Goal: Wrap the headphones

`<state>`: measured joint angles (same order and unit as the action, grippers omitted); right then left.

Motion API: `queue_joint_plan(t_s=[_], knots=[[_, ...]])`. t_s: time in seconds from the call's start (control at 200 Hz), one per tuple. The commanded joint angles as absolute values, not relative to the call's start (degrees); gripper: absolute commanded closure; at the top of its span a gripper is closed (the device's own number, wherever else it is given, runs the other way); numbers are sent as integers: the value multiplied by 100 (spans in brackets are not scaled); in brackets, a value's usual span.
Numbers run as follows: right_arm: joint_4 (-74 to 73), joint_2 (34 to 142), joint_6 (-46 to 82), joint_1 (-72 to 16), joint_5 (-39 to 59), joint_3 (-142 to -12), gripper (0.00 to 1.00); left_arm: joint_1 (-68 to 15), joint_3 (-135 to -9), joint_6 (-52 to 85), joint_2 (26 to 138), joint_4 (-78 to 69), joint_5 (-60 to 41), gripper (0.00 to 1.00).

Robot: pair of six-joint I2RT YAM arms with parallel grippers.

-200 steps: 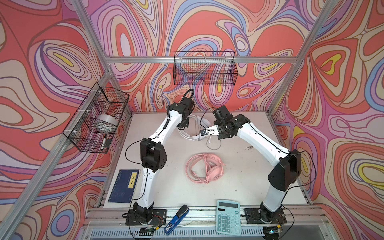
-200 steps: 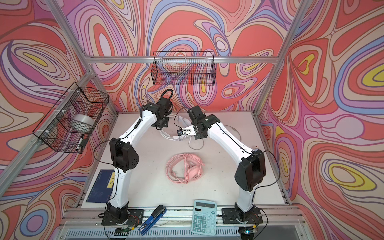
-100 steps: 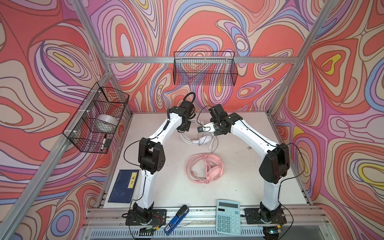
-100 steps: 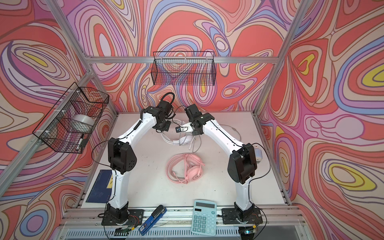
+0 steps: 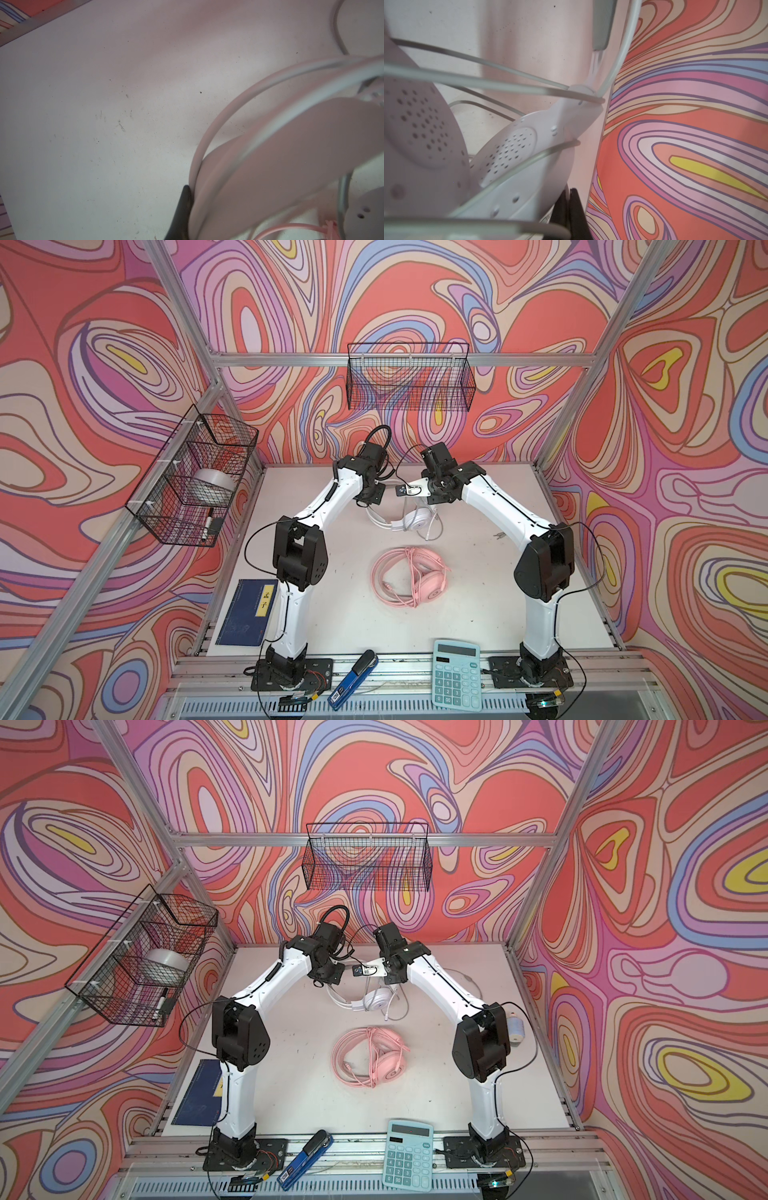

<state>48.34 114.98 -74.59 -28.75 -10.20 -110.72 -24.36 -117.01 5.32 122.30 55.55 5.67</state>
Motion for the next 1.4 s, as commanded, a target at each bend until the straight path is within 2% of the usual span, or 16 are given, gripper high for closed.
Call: queue_joint_plan(t_s=[0.0,0.185,0.376,0.646,0.942,1.227,1.392], knots=[[4446,11660,-7287,-2731,-787,-11315,100,-2470,-11618,125,11884,5663,112,100],[4513,11914,-7374,-2638,-556,-11637,100,-2470,-11480,75,11790,5648,9,100],[4605,12175,-7234,-2536,-333,-11936,92,-2468,-11261,61,11654,5493,-54,100],[4668,12557,-6602,-2342,158,-12343,86,-2463,-11199,-60,11619,5385,-270,100],[4697,12779,-5996,-2268,385,-12560,84,-2405,-11160,-43,11654,5309,-487,100],[3623,12275,-3755,-1793,582,-11848,79,-2112,-10961,227,11497,5120,-1085,100],[3782,12079,-2452,-1530,508,-11689,78,-2039,-10850,265,11426,5019,-1257,100]])
